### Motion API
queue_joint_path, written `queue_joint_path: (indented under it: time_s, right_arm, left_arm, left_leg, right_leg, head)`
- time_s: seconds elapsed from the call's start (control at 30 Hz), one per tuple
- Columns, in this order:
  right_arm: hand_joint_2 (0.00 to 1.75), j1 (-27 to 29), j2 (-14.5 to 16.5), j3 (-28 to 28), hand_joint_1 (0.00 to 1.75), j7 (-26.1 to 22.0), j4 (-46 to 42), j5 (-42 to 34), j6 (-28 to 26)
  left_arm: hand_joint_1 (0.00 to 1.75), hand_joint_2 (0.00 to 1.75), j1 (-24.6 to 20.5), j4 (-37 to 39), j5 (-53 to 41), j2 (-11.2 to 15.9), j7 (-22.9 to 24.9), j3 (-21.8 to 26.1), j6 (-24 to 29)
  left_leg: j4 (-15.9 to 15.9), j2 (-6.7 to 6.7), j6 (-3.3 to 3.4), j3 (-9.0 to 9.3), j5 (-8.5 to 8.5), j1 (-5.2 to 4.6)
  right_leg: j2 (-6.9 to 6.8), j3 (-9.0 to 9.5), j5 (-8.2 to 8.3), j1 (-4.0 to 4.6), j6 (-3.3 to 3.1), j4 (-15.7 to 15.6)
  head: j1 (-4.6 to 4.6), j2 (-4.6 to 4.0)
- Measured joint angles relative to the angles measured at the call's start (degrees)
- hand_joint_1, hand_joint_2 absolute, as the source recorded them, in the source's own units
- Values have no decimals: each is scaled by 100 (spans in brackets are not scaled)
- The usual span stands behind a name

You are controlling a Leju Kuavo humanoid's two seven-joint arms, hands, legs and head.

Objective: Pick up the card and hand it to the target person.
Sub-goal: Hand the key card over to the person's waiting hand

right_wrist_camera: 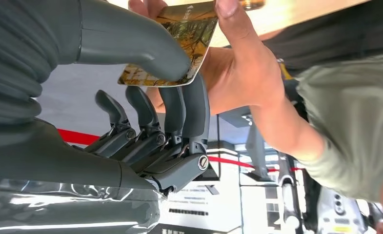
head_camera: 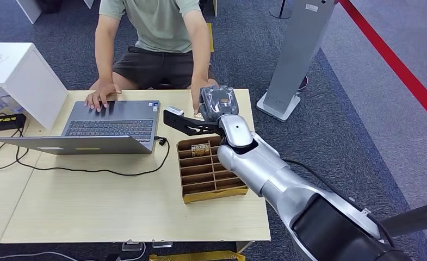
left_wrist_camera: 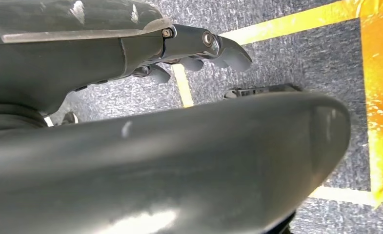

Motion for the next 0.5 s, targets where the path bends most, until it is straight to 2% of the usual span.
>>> queue_joint_path:
  time_s: [0.27, 0.5]
  right_arm:
    - [175, -9, -56, -25, 0, 30, 421, 129, -89]
    - [175, -240, -140, -109, 0, 61, 332, 282, -272]
  left_arm:
    - [0, 0, -60, 0, -89, -45, -178, -114, -36]
    - [0, 0, -68, 0, 58, -49, -178, -126, -25]
  left_leg:
    - [1, 0, 0, 2, 0, 0]
    - [1, 2, 0, 2, 0, 0]
  right_leg:
    - [3, -1, 0, 0, 0, 0]
    - [4, -1, 0, 0, 0, 1]
  head:
    - [-14, 0]
    - [-11, 0]
